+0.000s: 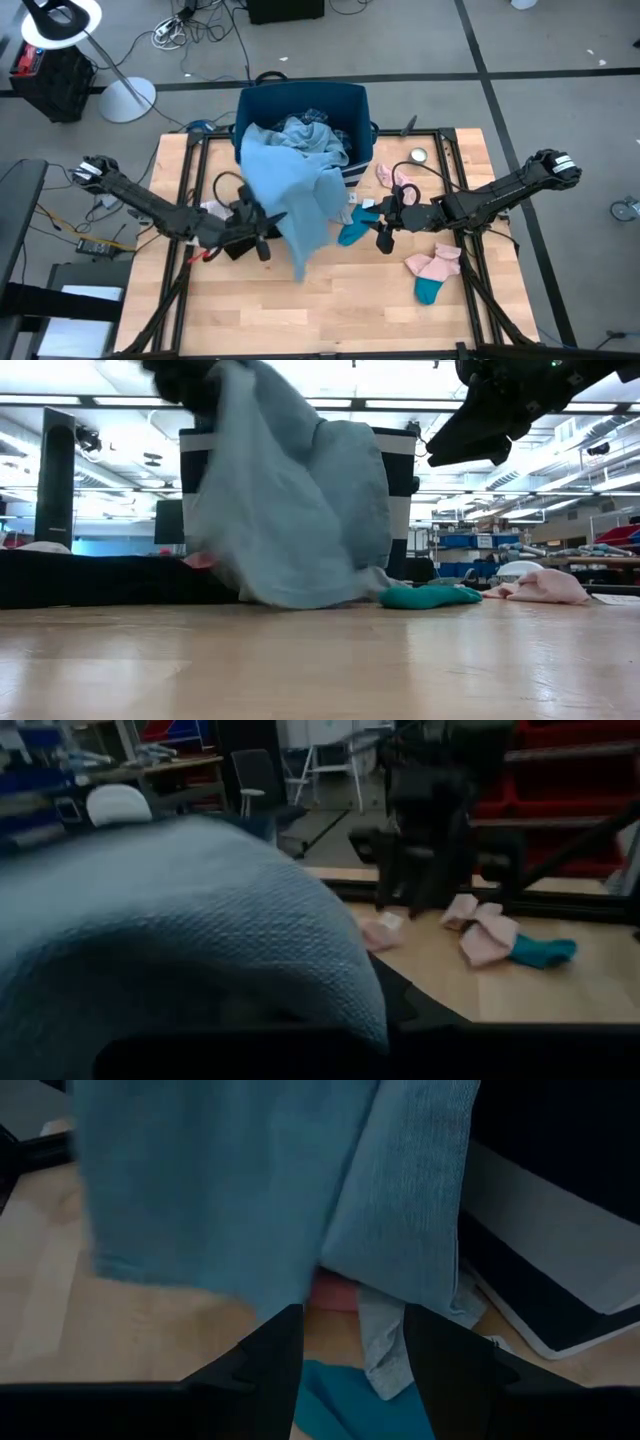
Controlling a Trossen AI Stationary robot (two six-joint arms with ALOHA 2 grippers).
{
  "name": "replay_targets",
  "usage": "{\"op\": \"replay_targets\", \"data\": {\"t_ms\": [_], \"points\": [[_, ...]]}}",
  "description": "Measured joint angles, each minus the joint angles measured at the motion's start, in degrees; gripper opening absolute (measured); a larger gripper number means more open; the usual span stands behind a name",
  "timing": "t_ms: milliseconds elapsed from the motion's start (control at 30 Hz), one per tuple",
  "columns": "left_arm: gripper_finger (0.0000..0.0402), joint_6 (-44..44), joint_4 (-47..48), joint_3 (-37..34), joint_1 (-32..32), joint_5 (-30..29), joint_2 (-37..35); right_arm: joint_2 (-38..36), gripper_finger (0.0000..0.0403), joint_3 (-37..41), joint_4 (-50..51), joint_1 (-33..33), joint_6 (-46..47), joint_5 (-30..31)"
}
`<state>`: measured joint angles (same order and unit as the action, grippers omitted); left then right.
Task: Sort clothes
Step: Put the blue jeans into the blue bin
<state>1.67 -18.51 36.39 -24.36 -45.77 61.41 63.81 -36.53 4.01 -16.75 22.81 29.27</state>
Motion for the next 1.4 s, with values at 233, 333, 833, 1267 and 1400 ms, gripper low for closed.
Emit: {"op": "replay_targets", "data": {"t_ms": [233,333,833,1267,1400], "points": [[0.0001,-3.50,24.27,21.82,9.07,3.44,0.26,0.00,0.0175,0.00,-0.13,0.00,0.00,-0.31],[0.0001,-6.51,28.82,29.17,13.31,5.53,0.24,0.00,0.0175,0.00,-0.13,0.00,-0.04,-0.44],[0.0000,-12.19,37.30,61.28,33.27,19.17,15.78,0.00,0.0175,0.00,-1.63,0.00,-1.02,-0.46],[0.0000,-7.77,53.91,94.44,46.63,29.33,38.27,0.00,0.0175,0.00,-1.60,0.00,-1.95,-0.46],[0.0000,-6.59,64.53,96.93,47.60,31.93,41.91,0.00,0.0175,0.00,-1.60,0.00,-2.08,-0.46]]}}
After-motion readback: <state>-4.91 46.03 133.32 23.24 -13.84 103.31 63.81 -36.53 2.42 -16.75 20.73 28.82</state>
